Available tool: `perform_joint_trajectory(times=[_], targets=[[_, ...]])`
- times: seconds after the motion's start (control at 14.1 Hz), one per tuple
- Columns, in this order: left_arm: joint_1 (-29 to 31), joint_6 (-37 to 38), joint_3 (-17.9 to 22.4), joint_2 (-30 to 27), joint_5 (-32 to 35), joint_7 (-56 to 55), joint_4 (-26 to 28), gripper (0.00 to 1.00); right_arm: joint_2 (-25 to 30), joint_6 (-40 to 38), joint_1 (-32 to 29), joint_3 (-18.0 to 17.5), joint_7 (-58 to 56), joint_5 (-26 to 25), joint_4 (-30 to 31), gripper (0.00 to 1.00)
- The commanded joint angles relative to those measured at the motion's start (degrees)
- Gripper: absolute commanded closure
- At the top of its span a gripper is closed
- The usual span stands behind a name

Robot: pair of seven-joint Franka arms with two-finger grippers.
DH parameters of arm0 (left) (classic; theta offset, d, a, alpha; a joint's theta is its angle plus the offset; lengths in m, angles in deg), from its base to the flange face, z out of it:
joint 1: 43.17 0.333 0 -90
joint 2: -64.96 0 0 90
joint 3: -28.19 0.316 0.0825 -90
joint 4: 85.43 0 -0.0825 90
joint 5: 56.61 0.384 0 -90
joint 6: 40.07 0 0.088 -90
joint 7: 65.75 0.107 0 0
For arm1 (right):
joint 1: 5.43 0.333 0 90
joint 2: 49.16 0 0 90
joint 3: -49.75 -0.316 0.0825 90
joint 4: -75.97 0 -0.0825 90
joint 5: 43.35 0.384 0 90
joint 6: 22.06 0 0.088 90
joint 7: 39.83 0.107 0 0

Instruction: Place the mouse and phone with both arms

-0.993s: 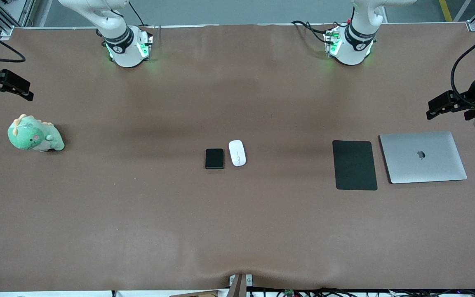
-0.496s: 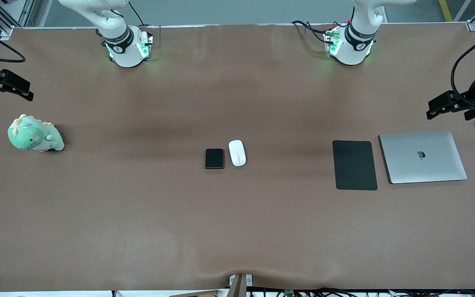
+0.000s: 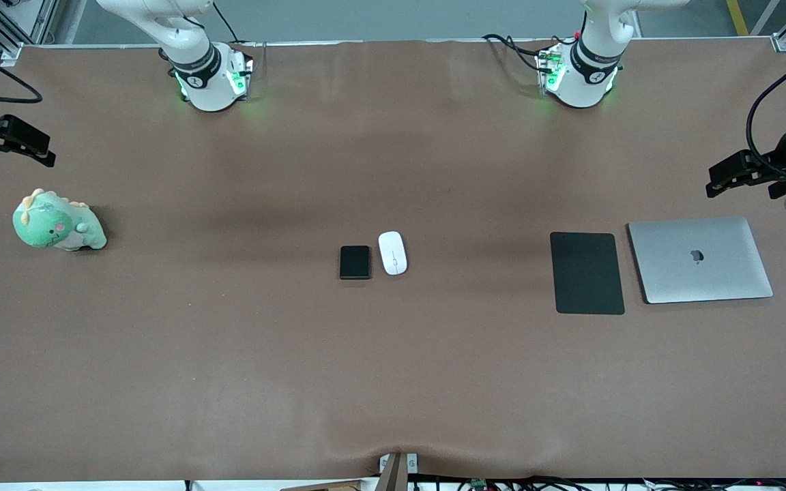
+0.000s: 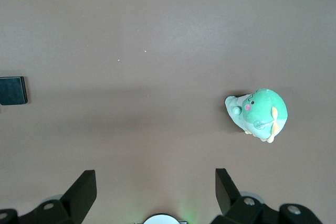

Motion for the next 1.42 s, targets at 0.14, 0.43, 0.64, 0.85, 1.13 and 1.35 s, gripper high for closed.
perform_joint_trajectory(times=[0.14, 0.43, 0.64, 0.85, 1.13, 1.35], targets=[[-1.02, 0.06, -8.89, 0.45, -0.63, -13.06, 0.21, 0.00, 1.01, -0.28, -1.73, -1.29, -0.57, 0.16, 0.65, 0.00], [-5.05, -3.98, -19.71, 4.49, 0.60, -31.15, -0.05, 0.00, 1.01, -0.28, -1.82, -1.29, -0.57, 0.16, 0.65, 0.00], [-15.22, -8.45, -21.31, 10.36, 0.69, -44.07, -2.50, 0.00, 1.01, -0.20, -1.82, -1.29, -0.57, 0.16, 0.65, 0.00], [-25.95, -9.78, -21.31, 16.87, 7.17, -55.77, -7.43, 0.00, 0.92, -0.20, -1.91, -1.29, -0.57, 0.16, 0.65, 0.00], [-31.87, -16.28, -21.05, 20.93, 7.98, -61.77, -7.70, 0.00, 0.84, -0.11, -1.82, -1.29, -0.48, 0.77, 0.48, 0.00], [-32.05, -20.93, -21.22, 24.70, 9.65, -62.04, -7.09, 0.00, -1.70, -0.11, -1.65, -1.64, -0.65, 0.87, -0.13, 0.00]])
